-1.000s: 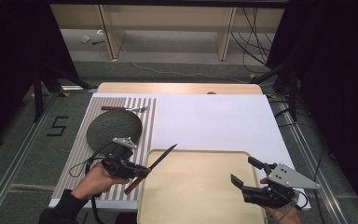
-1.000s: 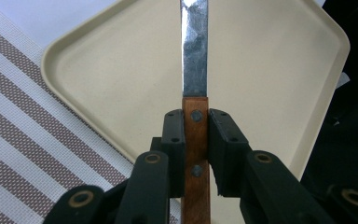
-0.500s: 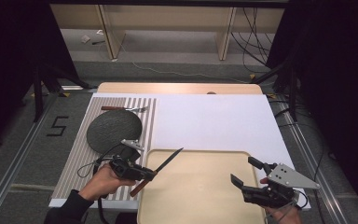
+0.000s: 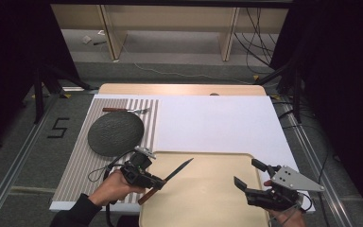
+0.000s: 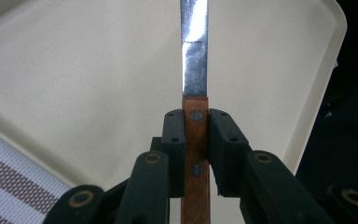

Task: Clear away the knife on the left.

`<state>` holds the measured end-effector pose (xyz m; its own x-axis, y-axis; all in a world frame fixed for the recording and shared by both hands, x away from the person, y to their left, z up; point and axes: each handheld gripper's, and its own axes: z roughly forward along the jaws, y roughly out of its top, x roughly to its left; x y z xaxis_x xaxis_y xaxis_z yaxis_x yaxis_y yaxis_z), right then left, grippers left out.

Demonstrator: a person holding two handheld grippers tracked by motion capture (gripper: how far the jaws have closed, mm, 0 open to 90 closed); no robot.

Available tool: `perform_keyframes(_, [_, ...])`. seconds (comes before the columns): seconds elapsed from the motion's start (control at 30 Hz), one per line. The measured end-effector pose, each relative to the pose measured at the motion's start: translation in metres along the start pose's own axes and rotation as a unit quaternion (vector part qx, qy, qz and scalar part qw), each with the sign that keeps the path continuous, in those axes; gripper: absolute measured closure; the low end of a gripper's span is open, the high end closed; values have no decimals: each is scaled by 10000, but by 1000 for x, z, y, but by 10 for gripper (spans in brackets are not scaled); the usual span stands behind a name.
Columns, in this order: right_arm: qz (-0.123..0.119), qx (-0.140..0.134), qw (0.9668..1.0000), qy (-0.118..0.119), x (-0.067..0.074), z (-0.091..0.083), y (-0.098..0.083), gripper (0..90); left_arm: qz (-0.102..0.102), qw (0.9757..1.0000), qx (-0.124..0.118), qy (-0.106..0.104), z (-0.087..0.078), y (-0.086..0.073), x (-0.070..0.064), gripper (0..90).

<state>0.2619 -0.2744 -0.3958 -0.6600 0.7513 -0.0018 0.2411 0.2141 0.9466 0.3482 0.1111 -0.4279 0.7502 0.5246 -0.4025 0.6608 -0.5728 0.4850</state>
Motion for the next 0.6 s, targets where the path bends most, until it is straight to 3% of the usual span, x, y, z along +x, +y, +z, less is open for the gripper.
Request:
perform_keyframes(0.33, [-1, 3, 10000, 8, 0, 0, 0, 197, 50, 9999, 76, -106, 9, 0, -3, 769])
perform_keyframes(0.6, [-8, -11, 10000, 6, 0, 0, 0, 197, 74, 9998, 159, -55, 19, 1, -6, 769])
